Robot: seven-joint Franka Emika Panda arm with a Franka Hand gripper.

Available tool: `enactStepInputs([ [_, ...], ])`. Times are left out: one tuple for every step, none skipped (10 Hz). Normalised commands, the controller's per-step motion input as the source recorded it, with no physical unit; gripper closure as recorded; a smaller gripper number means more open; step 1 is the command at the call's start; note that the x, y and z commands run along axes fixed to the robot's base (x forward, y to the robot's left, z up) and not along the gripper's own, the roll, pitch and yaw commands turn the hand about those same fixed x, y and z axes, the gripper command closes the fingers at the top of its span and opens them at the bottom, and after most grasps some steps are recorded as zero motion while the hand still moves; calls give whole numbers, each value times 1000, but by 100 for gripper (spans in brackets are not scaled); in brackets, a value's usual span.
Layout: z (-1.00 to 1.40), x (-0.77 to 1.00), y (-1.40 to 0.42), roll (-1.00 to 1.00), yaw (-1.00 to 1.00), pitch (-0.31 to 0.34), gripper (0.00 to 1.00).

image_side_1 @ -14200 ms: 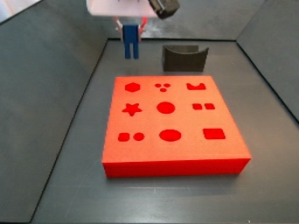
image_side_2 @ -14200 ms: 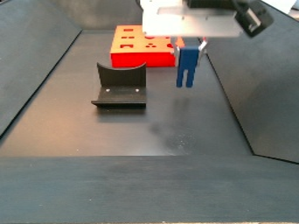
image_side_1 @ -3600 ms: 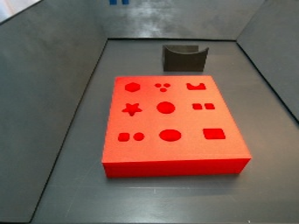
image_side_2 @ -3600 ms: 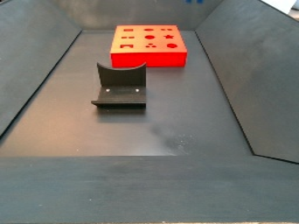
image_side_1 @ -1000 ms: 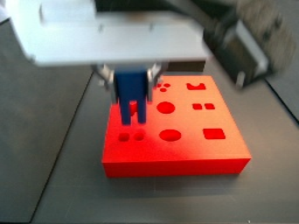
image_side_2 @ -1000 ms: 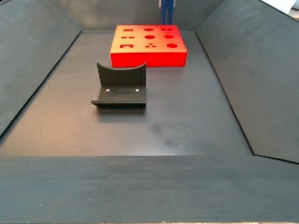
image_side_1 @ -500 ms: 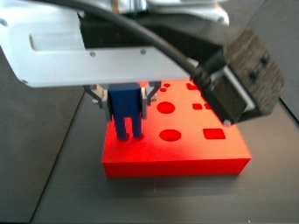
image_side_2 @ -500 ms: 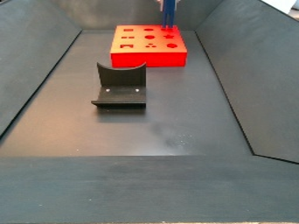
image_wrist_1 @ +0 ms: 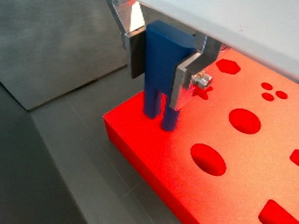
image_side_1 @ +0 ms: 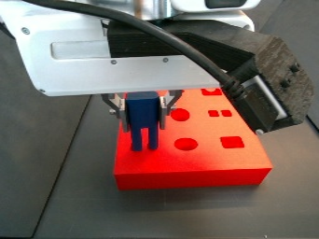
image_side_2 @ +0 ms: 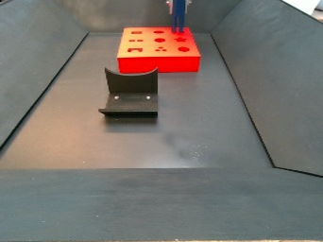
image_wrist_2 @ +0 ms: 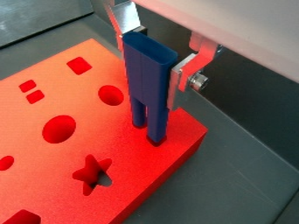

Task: Pick up the square-circle object. Move up. Place the square-circle object on the fixture. Regrasp the square-circle object. Rotate the square-circle object. Move to above the board. Insert the square-circle object.
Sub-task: Insert the square-circle object.

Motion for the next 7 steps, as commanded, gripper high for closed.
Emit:
enactStepInputs([
  [-606,123,3,13,-286,0,100],
  [-700,131,0,6,-377,0,100],
  [-780,111,0,0,-340,0,100],
  [-1000,11,0,0,-9,-86,100],
  [-1000,-20,0,0,0,-131,100],
  [-783,-271,0,21,354,-226,100],
  [-746,-311,0,40,443,-229,100],
])
